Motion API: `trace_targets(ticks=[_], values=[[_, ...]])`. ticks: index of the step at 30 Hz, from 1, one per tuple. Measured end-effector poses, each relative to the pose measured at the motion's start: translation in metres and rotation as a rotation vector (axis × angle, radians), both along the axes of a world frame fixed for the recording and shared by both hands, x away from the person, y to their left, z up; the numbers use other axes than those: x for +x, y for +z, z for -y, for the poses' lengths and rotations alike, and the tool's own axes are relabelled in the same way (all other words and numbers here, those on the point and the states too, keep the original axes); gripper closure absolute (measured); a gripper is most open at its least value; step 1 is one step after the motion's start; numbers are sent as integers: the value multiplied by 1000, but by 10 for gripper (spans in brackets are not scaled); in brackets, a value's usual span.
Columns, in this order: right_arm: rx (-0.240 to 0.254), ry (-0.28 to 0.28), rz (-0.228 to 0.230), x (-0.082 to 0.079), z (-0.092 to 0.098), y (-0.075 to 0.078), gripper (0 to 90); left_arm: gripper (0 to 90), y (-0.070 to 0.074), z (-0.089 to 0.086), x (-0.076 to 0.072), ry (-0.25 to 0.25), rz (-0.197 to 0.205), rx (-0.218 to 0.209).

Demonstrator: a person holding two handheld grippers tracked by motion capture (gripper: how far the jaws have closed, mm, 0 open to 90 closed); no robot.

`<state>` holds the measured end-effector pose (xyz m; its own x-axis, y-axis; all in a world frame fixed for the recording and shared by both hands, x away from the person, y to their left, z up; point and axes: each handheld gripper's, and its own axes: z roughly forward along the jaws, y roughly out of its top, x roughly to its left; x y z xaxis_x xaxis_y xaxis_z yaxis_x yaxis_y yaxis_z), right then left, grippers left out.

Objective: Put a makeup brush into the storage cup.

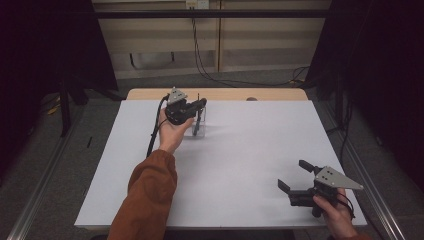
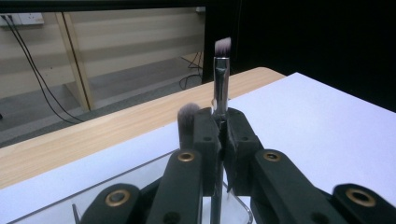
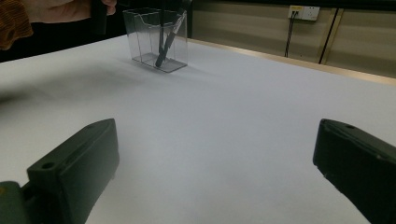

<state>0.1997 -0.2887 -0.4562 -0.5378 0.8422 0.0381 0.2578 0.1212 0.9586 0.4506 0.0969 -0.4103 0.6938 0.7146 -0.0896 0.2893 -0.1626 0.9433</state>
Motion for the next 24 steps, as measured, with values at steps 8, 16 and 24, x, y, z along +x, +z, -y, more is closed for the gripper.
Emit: trace_targets(ticks=[8,16,24], values=[[-2,0,0,0,0,0,1,844,-2,1,0,-5,-8,2],[-3,2,0,0,0,0,0,825,-3,3,0,-5,-15,15],[-2,2,0,0,0,0,0,698,-2,2,-1,2,6,23]])
